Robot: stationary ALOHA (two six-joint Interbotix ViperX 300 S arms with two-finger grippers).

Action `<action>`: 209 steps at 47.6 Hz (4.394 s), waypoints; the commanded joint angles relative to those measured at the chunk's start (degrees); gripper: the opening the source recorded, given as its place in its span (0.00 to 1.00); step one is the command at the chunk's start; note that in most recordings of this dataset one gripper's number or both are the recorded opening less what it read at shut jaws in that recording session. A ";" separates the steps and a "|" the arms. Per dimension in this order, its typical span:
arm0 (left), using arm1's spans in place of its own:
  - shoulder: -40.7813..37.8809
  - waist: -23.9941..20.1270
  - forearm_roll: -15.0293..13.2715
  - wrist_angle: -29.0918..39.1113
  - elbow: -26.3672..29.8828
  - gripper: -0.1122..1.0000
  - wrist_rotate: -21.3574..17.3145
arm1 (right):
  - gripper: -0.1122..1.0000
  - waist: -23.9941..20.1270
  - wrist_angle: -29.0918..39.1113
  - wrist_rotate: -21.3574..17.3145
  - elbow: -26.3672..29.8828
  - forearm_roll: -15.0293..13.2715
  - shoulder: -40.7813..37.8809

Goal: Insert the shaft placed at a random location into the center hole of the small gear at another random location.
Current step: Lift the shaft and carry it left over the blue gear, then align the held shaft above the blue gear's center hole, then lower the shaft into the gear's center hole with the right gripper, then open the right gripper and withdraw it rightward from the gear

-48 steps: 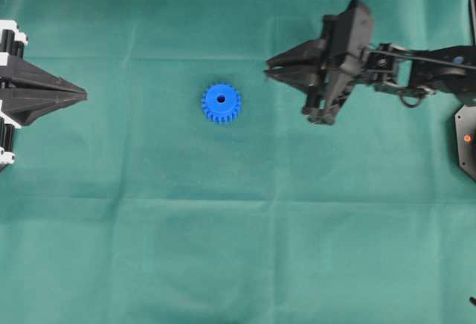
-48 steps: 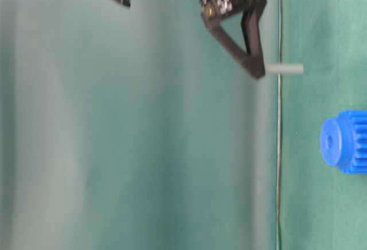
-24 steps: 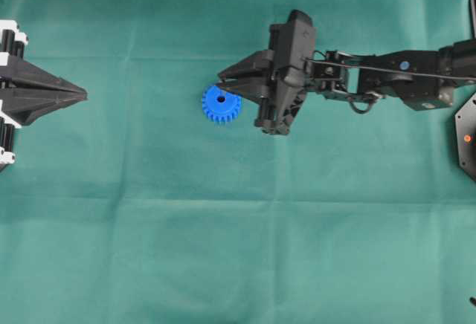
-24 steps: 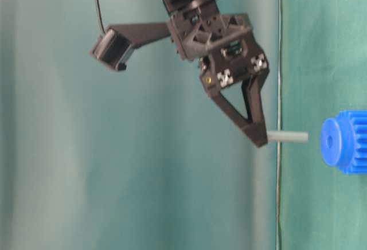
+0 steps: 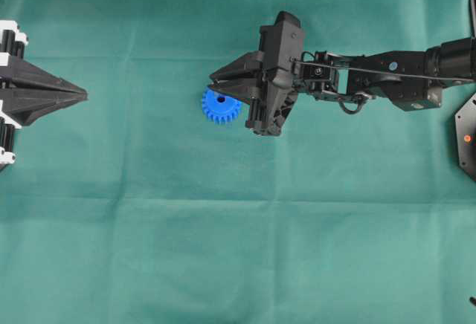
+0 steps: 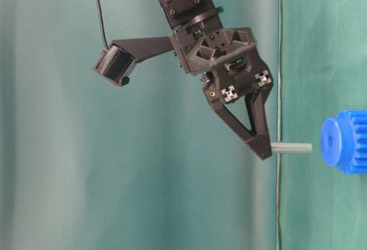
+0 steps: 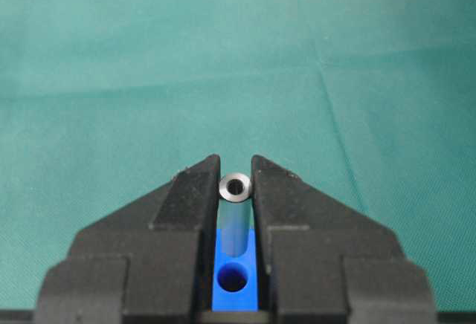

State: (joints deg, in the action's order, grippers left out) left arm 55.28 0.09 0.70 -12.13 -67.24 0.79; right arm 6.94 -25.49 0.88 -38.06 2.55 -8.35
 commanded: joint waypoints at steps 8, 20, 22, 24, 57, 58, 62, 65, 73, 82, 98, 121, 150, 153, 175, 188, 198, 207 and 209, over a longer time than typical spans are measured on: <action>-0.53 0.09 0.09 -0.26 1.23 0.10 0.09 | 0.21 -0.09 0.00 0.62 0.44 -0.09 0.44; -0.53 0.09 0.09 -0.26 1.32 0.10 0.09 | 0.21 -0.18 -0.35 0.62 0.44 -0.09 -1.76; -0.53 0.09 0.09 -0.26 1.23 0.10 0.09 | 0.21 -0.18 -0.35 0.62 0.53 0.00 -2.11; -0.53 0.09 0.09 -0.26 1.23 0.10 0.09 | 0.21 -0.09 -0.35 0.62 0.62 0.09 -2.46; -0.53 0.00 0.09 -0.35 1.32 0.10 0.09 | 0.21 -0.09 -0.26 0.79 0.44 -0.09 0.53; -0.53 0.09 0.09 -0.26 1.23 0.10 0.09 | 0.21 -0.09 -0.18 0.79 0.35 -0.09 0.79; -0.53 0.09 0.09 -0.26 1.32 0.10 0.09 | 0.21 -0.09 0.18 1.05 0.35 -0.18 1.76; -0.53 0.09 0.09 -0.26 1.23 0.10 0.09 | 0.21 -0.09 0.35 1.41 0.35 -0.18 2.11; -0.53 0.09 0.09 -0.18 1.32 0.10 0.09 | 0.21 -0.09 0.35 1.76 0.35 -0.18 2.11; -0.53 0.09 0.09 -0.18 1.23 0.10 0.09 | 0.21 -0.09 0.09 1.76 0.26 -0.18 0.70; -0.53 0.09 0.09 -0.26 1.23 0.10 0.09 | 0.21 -0.09 -1.49 1.58 0.62 0.18 -2.72; -0.53 0.09 0.09 -0.18 1.23 0.10 0.09 | 0.21 -0.09 -2.02 1.32 0.62 0.35 -5.45; -0.53 0.09 0.09 -0.18 1.23 0.10 0.09 | 0.22 -0.09 -2.02 0.97 0.70 0.62 -6.33; -0.53 0.00 0.09 -0.18 1.23 0.10 0.09 | 0.22 -0.09 -2.02 0.97 0.70 0.62 -6.33; -0.53 0.09 0.09 -0.18 1.32 0.10 0.09 | 0.75 -0.26 -1.67 1.05 0.79 0.62 -4.92; -0.44 0.09 0.09 -0.26 1.32 0.10 0.09 | 0.74 -0.26 0.26 1.49 0.09 0.35 0.26; -0.53 0.09 0.09 -0.18 1.32 0.10 0.09 | 0.73 -0.26 1.32 1.32 0.09 0.35 1.49; -0.53 0.09 0.09 -0.18 1.32 0.10 0.18 | 0.74 -0.26 1.14 1.14 -1.23 0.35 2.20; -0.53 0.09 0.09 -0.18 1.32 0.10 0.09 | 0.74 -0.18 1.14 1.14 -1.76 0.35 2.72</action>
State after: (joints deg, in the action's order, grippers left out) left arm 55.20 0.18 0.62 -12.04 -67.24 0.88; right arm 6.86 -24.26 1.76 -39.73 2.81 -8.09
